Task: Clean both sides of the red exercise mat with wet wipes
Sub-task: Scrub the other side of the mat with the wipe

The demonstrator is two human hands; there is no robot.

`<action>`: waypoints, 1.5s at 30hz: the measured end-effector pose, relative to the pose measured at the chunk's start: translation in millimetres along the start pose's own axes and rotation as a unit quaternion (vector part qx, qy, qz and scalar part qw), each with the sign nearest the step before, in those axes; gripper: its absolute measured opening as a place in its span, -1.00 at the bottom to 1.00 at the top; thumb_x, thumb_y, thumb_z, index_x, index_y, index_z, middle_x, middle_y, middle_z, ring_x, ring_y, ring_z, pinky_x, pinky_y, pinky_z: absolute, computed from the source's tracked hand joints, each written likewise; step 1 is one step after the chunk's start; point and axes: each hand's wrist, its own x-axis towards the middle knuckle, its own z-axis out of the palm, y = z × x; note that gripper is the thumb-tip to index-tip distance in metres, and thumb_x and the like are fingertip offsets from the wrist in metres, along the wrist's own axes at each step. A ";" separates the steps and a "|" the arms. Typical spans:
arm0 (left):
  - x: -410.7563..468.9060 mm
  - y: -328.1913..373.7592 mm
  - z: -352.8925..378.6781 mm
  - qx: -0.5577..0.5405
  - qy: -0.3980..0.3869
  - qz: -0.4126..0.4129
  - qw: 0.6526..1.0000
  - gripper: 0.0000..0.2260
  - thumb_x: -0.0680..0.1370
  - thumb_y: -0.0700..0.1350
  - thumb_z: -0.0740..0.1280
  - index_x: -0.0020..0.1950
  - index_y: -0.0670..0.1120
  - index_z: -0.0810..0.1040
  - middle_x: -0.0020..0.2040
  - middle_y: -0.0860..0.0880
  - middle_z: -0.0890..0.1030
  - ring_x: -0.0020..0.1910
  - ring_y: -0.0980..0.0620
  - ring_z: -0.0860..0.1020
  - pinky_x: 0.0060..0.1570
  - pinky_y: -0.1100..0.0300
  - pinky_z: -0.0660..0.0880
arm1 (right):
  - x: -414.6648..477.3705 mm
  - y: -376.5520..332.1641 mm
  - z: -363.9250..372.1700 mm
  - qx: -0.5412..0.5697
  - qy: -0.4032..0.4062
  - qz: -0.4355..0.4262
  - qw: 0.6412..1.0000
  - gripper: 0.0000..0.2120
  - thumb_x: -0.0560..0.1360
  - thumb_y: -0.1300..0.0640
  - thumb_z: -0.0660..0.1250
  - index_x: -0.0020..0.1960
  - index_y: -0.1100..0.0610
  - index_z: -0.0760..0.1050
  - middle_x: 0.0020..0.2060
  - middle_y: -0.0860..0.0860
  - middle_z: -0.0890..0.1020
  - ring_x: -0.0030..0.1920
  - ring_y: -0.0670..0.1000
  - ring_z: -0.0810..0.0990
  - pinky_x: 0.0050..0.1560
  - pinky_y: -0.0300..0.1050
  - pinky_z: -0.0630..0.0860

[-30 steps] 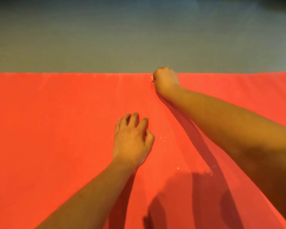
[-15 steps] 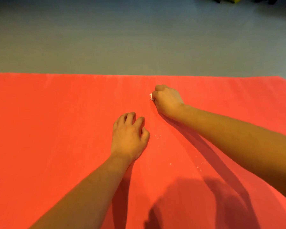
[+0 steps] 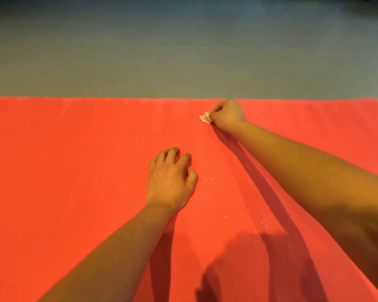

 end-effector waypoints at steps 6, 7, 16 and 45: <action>0.5 0.3 0.0 0.010 -0.006 0.000 1.000 -0.72 0.53 0.02 0.27 0.18 0.01 0.62 0.23 -0.03 0.54 0.21 -0.12 0.48 0.23 -0.09 0.42 | -19.3 14.4 5.3 -0.055 0.062 -0.149 0.985 -0.80 0.41 0.07 0.30 -0.07 0.00 0.69 -0.16 -0.01 0.66 -0.19 0.03 0.61 -0.29 -0.09 0.43; 0.7 0.2 0.3 0.011 -0.007 0.000 1.000 -0.72 0.53 0.02 0.28 0.19 0.01 0.62 0.23 -0.03 0.54 0.22 -0.12 0.47 0.23 -0.09 0.42 | -21.8 16.9 5.7 -0.067 0.050 -0.165 0.983 -0.78 0.45 0.06 0.30 -0.03 -0.01 0.70 -0.14 -0.02 0.66 -0.16 0.02 0.61 -0.23 -0.08 0.49; 0.4 0.8 0.9 0.007 -0.006 0.002 1.000 -0.72 0.53 0.02 0.26 0.19 0.01 0.61 0.23 -0.03 0.53 0.23 -0.12 0.47 0.25 -0.09 0.41 | -11.7 23.0 13.5 -0.078 0.064 -0.193 0.976 -0.85 0.50 -0.06 0.41 -0.08 0.00 0.67 -0.18 -0.04 0.62 -0.16 0.01 0.58 -0.18 -0.06 0.49; 3.6 -1.5 1.3 0.015 -0.007 0.009 1.000 -0.72 0.51 0.01 0.28 0.17 0.01 0.62 0.19 -0.03 0.53 0.17 -0.12 0.48 0.20 -0.09 0.41 | 71.2 -22.2 23.9 -0.163 0.021 -0.154 0.974 -0.71 0.38 0.28 0.28 -0.01 0.07 0.69 -0.03 0.09 0.72 0.01 0.18 0.67 0.01 -0.02 0.60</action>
